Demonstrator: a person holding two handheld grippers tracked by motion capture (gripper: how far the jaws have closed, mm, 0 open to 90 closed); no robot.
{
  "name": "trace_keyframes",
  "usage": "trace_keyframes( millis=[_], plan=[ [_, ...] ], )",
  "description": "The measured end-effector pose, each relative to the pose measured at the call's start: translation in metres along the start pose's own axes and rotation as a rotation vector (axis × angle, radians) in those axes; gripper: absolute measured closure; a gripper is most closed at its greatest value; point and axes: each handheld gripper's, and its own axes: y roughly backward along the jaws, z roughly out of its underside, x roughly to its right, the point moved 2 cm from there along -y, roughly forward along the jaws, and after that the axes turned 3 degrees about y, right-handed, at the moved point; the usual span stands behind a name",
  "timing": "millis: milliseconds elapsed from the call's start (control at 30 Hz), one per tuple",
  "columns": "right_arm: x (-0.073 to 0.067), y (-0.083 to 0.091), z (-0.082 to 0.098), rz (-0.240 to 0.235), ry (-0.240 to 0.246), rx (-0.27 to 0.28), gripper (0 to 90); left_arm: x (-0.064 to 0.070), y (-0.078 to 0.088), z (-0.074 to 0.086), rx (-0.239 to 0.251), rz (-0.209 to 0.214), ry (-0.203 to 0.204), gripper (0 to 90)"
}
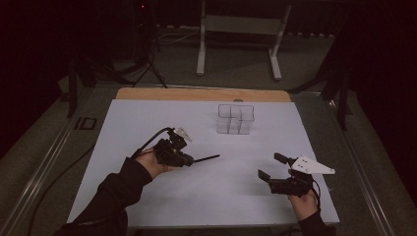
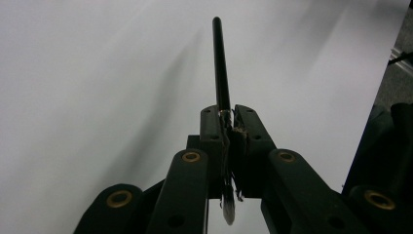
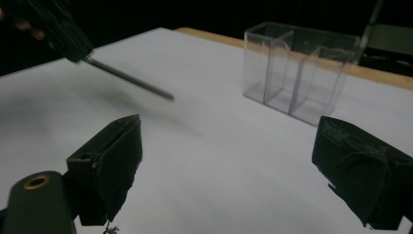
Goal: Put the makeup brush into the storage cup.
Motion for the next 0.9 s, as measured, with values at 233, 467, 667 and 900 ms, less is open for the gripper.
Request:
trace_keyframes(
  millis=[233,467,667,900],
  plan=[
    [-0.023,0.002,-0.023,0.003,0.155,0.009,11.3,0.004,-0.002,-0.007,-0.009,0.009,-0.013,85.6],
    [-0.045,-0.001,-0.045,-0.005,0.352,0.008,16.2,0.006,-0.003,-0.013,-0.010,0.013,-0.007,85.6],
    [-0.058,-0.017,-0.052,-0.036,0.470,-0.024,24.3,0.009,-0.005,-0.016,-0.017,0.022,-0.014,85.6],
    [-0.069,-0.040,-0.045,-0.076,0.550,-0.079,36.0,0.011,-0.008,-0.019,-0.018,0.023,-0.010,85.6]
  ],
)
